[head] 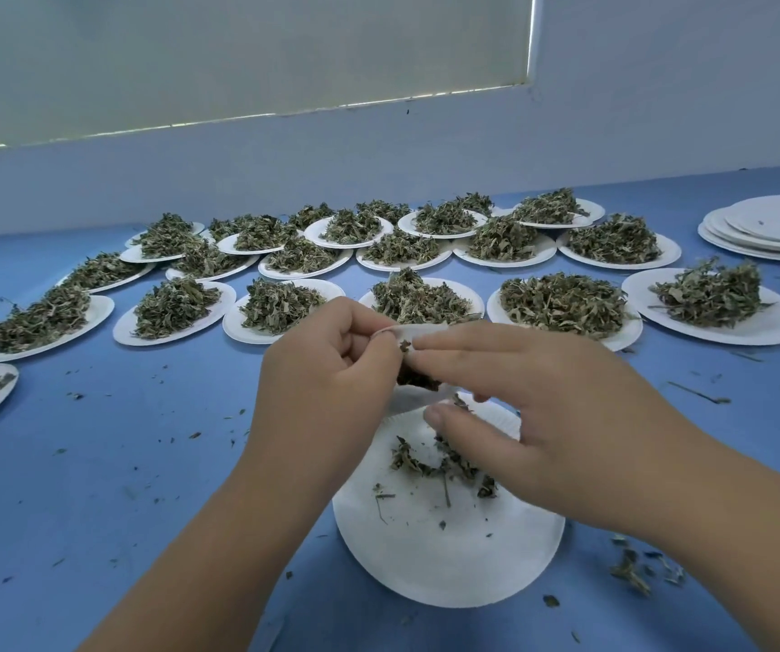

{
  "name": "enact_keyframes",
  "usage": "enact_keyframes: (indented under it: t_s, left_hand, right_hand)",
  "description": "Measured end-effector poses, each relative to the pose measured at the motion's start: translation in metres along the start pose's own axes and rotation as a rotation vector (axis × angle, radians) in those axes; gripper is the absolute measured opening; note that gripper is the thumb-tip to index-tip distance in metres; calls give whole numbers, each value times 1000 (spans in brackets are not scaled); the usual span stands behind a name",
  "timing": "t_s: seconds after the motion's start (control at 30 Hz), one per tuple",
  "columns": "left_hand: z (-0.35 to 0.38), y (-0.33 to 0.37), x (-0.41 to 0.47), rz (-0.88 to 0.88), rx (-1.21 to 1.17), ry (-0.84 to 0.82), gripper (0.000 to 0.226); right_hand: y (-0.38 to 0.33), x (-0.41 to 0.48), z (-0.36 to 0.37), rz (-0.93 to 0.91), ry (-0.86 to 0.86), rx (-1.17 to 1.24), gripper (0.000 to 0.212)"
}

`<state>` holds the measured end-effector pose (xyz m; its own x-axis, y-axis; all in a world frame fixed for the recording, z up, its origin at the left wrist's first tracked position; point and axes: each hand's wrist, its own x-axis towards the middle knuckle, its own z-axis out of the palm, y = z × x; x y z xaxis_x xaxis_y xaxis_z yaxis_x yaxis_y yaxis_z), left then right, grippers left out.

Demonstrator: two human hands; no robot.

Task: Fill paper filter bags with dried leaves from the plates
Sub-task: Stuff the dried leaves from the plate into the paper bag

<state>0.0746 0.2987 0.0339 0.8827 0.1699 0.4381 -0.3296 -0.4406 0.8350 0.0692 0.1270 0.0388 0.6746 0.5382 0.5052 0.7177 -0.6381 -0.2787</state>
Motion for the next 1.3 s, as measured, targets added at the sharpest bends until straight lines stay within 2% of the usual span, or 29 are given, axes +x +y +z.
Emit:
enact_keyframes:
  t_s: [0.1, 0.17, 0.27, 0.37, 0.47, 0.5, 0.57, 0.67, 0.73, 0.8, 0.9, 1.13, 1.3]
  left_hand:
    - [2, 1, -2, 20, -20, -28, 19]
    - [3, 2, -3, 46, -8, -44, 21]
    - [1, 1, -3, 88, 47, -27, 23]
    - [-3, -1, 1, 108, 76, 20, 24]
    - [-8, -2, 5, 88, 48, 60, 23]
    - [-9, -3, 6, 84, 38, 68, 23]
    - [-12, -4, 8, 81, 29, 82, 22]
    - [-15, -5, 10, 89, 32, 106, 24]
    - [-15, -5, 10, 94, 35, 113, 24]
    - [-15, -5, 10, 95, 39, 112, 23]
    - [-12, -5, 9, 89, 39, 102, 21]
    - [-10, -7, 7, 96, 54, 74, 23]
    - [-8, -6, 6, 98, 63, 63, 22]
  right_hand:
    - [-2, 2, 9, -8, -138, -104, 38]
    - [-3, 4, 14, -29, -150, -116, 38]
    - [0, 4, 9, -50, -78, 15, 30]
    - [8, 2, -2, -45, 114, 213, 21]
    - [18, 2, -12, 46, 205, 330, 13]
    - [24, 1, -14, 85, 158, 328, 10]
    - [34, 0, -14, 126, -67, 217, 16]
    - [37, -2, -5, 145, -421, 74, 46]
    - [35, -3, 1, 130, -531, 35, 63]
    - [32, -3, 4, 107, -552, 2, 72]
    - [32, -1, 6, 104, -552, -68, 74]
    - [31, -4, 8, 86, -520, -111, 54]
    - [30, -5, 4, 93, -567, -25, 59]
